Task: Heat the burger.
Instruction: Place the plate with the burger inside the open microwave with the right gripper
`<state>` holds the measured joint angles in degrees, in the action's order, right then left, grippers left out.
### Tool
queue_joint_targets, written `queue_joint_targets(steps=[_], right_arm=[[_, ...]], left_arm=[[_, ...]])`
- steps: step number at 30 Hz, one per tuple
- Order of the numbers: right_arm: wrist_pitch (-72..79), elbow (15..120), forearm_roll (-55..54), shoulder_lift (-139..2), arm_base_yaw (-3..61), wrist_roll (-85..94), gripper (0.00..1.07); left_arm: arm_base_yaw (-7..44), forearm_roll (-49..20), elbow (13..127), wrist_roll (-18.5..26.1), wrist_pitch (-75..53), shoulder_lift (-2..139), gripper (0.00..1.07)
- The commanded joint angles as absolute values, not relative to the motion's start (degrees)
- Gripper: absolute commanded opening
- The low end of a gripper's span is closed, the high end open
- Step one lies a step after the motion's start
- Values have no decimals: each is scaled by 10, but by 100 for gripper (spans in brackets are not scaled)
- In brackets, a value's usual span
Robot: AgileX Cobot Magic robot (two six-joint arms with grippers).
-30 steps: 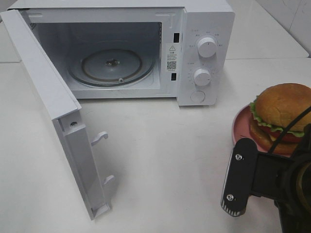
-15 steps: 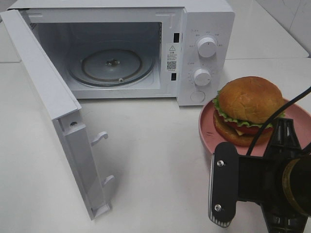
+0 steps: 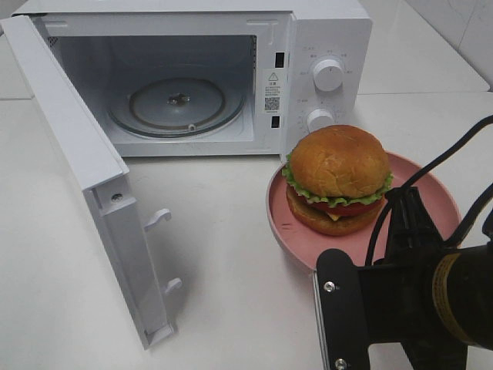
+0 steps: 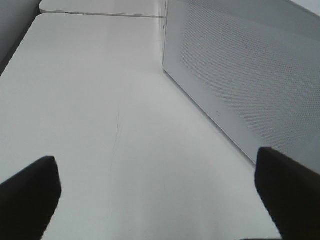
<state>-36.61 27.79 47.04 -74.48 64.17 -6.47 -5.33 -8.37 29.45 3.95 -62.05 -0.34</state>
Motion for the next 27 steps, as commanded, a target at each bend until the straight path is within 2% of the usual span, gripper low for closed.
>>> queue_joint_targets(steps=[1,18,27], right_arm=[[-343,279,503,-740,644,-50,3],[-284,279,557,-740,639,26,4],[-218,279,549,-740,546,139,4]], left_arm=[[-55,-84,295,40,-612,-13,98],[-55,-84,295,40,-612,-13,98],[-55,-84,295,40,-612,-13,98]])
